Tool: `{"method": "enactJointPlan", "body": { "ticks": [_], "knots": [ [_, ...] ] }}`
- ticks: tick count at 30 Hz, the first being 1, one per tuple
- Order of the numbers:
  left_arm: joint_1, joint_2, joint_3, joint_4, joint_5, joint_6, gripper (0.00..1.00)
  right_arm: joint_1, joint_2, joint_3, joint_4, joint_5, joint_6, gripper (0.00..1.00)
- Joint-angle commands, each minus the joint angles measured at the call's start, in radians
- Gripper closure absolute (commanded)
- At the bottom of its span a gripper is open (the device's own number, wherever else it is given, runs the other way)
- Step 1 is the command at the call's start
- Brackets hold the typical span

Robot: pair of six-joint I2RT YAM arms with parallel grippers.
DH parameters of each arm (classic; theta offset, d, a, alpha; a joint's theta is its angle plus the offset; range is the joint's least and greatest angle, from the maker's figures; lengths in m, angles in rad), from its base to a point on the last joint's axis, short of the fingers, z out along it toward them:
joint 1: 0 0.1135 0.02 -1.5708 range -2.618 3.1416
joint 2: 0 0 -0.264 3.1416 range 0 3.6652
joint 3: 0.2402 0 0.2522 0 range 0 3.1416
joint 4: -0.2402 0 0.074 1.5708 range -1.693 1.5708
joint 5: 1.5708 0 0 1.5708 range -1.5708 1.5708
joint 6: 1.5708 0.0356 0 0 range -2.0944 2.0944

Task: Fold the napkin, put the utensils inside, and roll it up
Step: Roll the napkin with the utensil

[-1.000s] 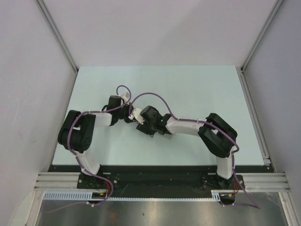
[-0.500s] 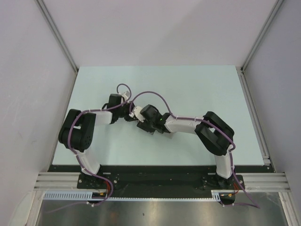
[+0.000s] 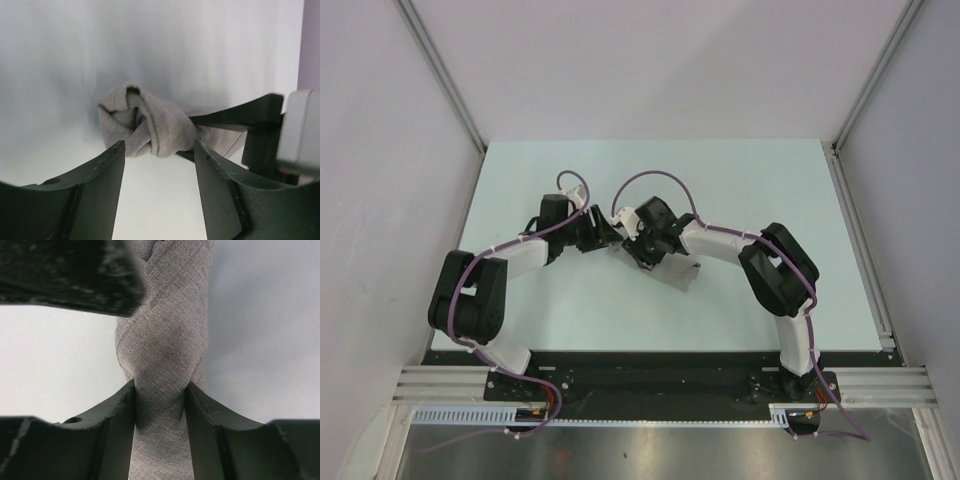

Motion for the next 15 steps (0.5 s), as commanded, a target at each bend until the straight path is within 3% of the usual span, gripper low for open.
{"method": "enactJointPlan", "body": {
  "ticks": [1, 12, 15],
  "knots": [
    [0.007, -0.061, -0.051, -0.004, -0.048, 0.027, 0.37, -0.027, 0.037, 0.013, -0.044, -0.131, 0.048, 0.55],
    [0.089, -0.18, -0.153, 0.017, -0.077, 0.021, 0.32, -0.165, 0.101, 0.094, -0.076, -0.399, 0.133, 0.58],
    [0.089, -0.182, -0.162, 0.033, -0.057, 0.021, 0.32, -0.173, 0.103, 0.1, -0.076, -0.398, 0.131, 0.59]
  ]
}}
